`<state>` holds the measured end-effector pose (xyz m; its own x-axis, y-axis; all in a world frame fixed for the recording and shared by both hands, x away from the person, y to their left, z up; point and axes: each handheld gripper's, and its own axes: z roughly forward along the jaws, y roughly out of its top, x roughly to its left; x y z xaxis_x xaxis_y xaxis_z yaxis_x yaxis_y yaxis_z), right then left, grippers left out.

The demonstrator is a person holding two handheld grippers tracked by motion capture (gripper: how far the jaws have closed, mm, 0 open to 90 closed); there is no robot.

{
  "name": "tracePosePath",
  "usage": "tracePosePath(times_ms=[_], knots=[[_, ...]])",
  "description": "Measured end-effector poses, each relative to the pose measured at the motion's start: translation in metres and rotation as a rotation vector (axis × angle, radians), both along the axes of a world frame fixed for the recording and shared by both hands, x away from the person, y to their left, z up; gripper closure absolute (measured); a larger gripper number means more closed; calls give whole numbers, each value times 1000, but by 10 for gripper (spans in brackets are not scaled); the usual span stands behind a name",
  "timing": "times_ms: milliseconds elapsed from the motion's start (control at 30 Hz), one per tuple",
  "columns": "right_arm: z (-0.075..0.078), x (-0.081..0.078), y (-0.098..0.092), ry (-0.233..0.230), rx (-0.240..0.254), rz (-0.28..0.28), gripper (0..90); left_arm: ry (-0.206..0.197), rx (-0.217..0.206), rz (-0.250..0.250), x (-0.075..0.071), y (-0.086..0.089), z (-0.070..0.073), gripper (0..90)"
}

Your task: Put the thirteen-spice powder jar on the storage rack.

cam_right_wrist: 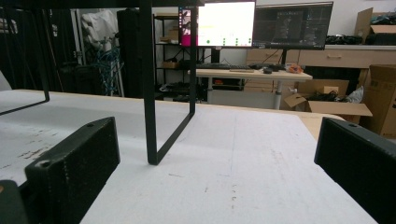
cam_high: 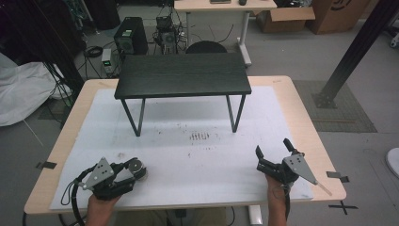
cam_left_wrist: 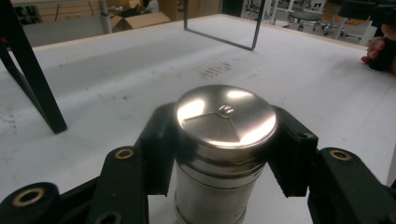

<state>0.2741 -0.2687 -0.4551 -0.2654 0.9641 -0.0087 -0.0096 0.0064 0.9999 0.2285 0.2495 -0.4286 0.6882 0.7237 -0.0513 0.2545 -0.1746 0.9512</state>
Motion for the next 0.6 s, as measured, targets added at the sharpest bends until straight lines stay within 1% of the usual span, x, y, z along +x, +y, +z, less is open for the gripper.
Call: tracePosePath(times_ms=[267, 433, 500, 600], knots=[[0, 0, 0, 0, 0, 1, 0, -21, -41, 6, 1, 4, 19, 490], [0, 0, 0, 1, 0, 1, 0, -27, -64, 4, 2, 5, 28, 490], [0, 0, 0, 1, 0, 1, 0, -28, -67, 4, 2, 5, 30, 489], [0, 0, 0, 2, 0, 1, 0, -35, -73, 2, 2, 6, 38, 489]])
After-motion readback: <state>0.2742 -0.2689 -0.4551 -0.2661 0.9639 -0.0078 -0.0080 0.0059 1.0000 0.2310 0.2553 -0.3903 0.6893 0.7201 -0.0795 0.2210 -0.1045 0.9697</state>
